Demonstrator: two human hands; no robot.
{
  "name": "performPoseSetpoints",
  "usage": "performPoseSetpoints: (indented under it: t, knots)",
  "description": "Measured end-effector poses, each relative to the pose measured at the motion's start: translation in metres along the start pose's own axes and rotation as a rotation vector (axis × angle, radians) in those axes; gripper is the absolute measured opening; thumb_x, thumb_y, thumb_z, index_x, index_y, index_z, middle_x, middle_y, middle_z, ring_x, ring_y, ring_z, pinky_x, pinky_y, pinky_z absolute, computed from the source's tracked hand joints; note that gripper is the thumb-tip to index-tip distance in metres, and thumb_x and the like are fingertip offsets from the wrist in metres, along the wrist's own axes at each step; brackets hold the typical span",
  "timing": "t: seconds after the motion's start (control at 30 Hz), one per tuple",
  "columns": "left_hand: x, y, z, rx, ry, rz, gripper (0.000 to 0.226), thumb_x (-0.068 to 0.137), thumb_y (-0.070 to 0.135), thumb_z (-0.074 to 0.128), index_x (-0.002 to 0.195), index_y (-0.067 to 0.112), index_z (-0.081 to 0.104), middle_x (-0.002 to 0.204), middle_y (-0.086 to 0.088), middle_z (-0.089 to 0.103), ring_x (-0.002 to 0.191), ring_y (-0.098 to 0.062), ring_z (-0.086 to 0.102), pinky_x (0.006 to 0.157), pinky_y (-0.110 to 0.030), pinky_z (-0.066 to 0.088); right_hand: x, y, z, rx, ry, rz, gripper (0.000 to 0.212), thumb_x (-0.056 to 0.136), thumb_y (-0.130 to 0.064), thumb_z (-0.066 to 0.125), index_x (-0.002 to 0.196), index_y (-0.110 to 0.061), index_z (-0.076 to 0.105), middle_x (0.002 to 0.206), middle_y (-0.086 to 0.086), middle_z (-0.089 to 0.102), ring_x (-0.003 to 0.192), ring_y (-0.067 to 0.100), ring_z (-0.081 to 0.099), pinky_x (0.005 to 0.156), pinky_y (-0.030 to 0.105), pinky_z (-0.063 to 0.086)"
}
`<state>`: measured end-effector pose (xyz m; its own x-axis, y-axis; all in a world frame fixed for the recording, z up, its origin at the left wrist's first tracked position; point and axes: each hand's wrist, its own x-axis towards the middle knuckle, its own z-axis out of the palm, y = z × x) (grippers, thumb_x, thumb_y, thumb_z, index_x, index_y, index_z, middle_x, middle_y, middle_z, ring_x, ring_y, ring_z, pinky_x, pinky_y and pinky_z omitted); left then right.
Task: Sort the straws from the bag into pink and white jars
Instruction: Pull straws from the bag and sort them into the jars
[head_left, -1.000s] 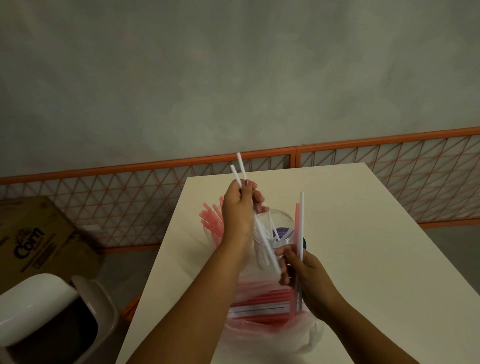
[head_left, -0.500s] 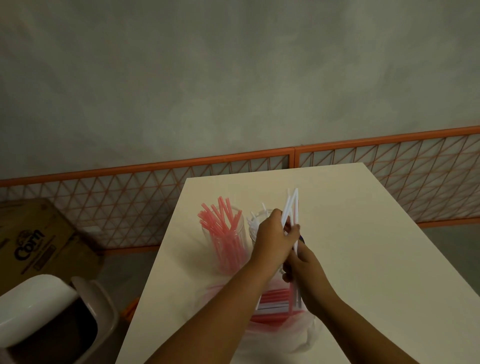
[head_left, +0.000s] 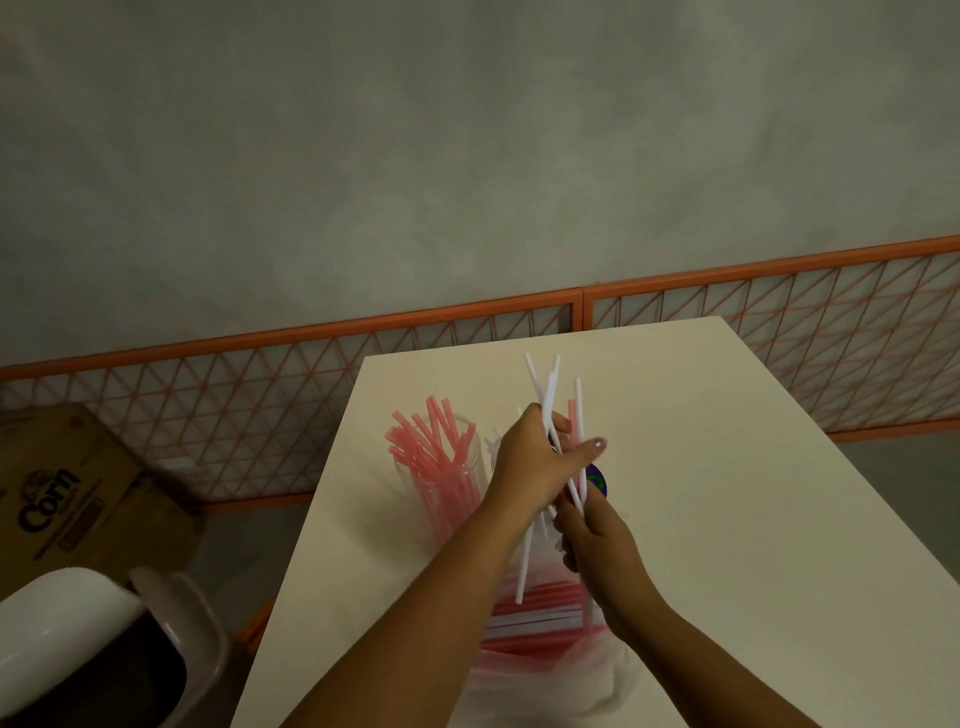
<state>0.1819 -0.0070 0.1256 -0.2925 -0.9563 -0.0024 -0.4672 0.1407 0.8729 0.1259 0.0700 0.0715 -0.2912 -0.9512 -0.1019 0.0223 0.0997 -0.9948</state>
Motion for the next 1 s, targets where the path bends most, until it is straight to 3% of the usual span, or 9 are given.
performPoseSetpoints:
  t: [0.17, 0.33, 0.43, 0.5, 0.57, 0.7, 0.83, 1.0]
  knots:
    - [0.003, -0.004, 0.005, -0.064, 0.065, 0.041, 0.018, 0.09, 0.021, 0.058, 0.099, 0.005, 0.055, 0.09, -0.013, 0.064, 0.076, -0.02, 0.063, 0.067, -0.022, 0.052, 0.005, 0.004, -0.001, -0.084, 0.01, -0.05, 0.021, 0.098, -0.018, 0.041, 0.114, -0.018, 0.055, 0.066, -0.005, 0.053, 0.052, 0.005, 0.046, 0.053, 0.018, 0.039]
    - [0.018, 0.007, -0.01, -0.225, 0.126, 0.053, 0.011, 0.094, 0.022, 0.052, 0.095, 0.012, 0.053, 0.077, 0.0, 0.056, 0.071, -0.015, 0.059, 0.059, -0.013, 0.048, 0.004, 0.02, -0.005, -0.193, -0.001, -0.056, 0.02, 0.098, -0.014, 0.039, 0.09, -0.021, 0.057, 0.068, -0.005, 0.052, 0.056, 0.005, 0.043, 0.057, 0.022, 0.037]
    - [0.027, 0.018, -0.02, -0.336, 0.207, 0.1, 0.015, 0.096, 0.023, 0.045, 0.097, 0.012, 0.055, 0.076, 0.008, 0.053, 0.072, -0.008, 0.053, 0.063, -0.015, 0.047, 0.004, 0.032, -0.008, -0.229, 0.016, -0.027, 0.027, 0.096, -0.011, 0.04, 0.08, -0.027, 0.054, 0.065, -0.004, 0.052, 0.048, 0.003, 0.04, 0.054, 0.02, 0.034]
    - [0.032, 0.026, -0.026, -0.431, 0.283, 0.111, 0.017, 0.097, 0.024, 0.043, 0.098, 0.013, 0.056, 0.078, 0.01, 0.055, 0.072, -0.005, 0.052, 0.06, -0.014, 0.047, 0.003, 0.038, -0.01, -0.214, 0.021, 0.01, 0.027, 0.097, -0.011, 0.039, 0.079, -0.024, 0.056, 0.062, -0.003, 0.05, 0.045, 0.003, 0.037, 0.051, 0.02, 0.033]
    - [0.039, 0.032, -0.035, -0.497, 0.369, 0.142, 0.018, 0.098, 0.025, 0.041, 0.087, 0.018, 0.054, 0.076, 0.008, 0.057, 0.067, -0.004, 0.051, 0.059, -0.017, 0.044, 0.003, 0.042, -0.012, -0.161, 0.035, 0.051, 0.027, 0.098, -0.012, 0.038, 0.08, -0.018, 0.057, 0.054, -0.008, 0.048, 0.042, 0.002, 0.036, 0.047, 0.019, 0.032]
    - [0.049, 0.029, -0.042, -0.513, 0.483, 0.205, 0.021, 0.098, 0.023, 0.039, 0.08, 0.023, 0.049, 0.072, 0.008, 0.056, 0.064, -0.004, 0.05, 0.065, -0.018, 0.042, 0.001, 0.045, -0.017, -0.123, 0.073, 0.053, 0.025, 0.098, -0.012, 0.037, 0.083, -0.013, 0.057, 0.043, -0.011, 0.046, 0.039, 0.002, 0.035, 0.044, 0.018, 0.031]
    - [0.046, 0.004, -0.02, -0.374, 0.388, 0.184, 0.013, 0.099, 0.02, 0.037, 0.098, 0.015, 0.049, 0.074, 0.01, 0.054, 0.065, 0.005, 0.056, 0.063, -0.005, 0.045, 0.002, 0.038, -0.015, -0.094, 0.108, 0.009, 0.023, 0.097, -0.023, 0.041, 0.085, -0.009, 0.055, 0.051, -0.006, 0.041, 0.045, 0.009, 0.036, 0.047, 0.025, 0.035]
    - [0.04, -0.023, 0.001, -0.303, 0.267, 0.16, 0.02, 0.099, 0.017, 0.036, 0.11, 0.005, 0.048, 0.076, 0.007, 0.055, 0.065, 0.012, 0.056, 0.065, -0.002, 0.046, 0.004, 0.032, -0.014, -0.028, 0.151, -0.024, 0.037, 0.099, -0.034, 0.029, 0.083, -0.013, 0.055, 0.052, -0.004, 0.039, 0.044, 0.005, 0.035, 0.046, 0.024, 0.036]
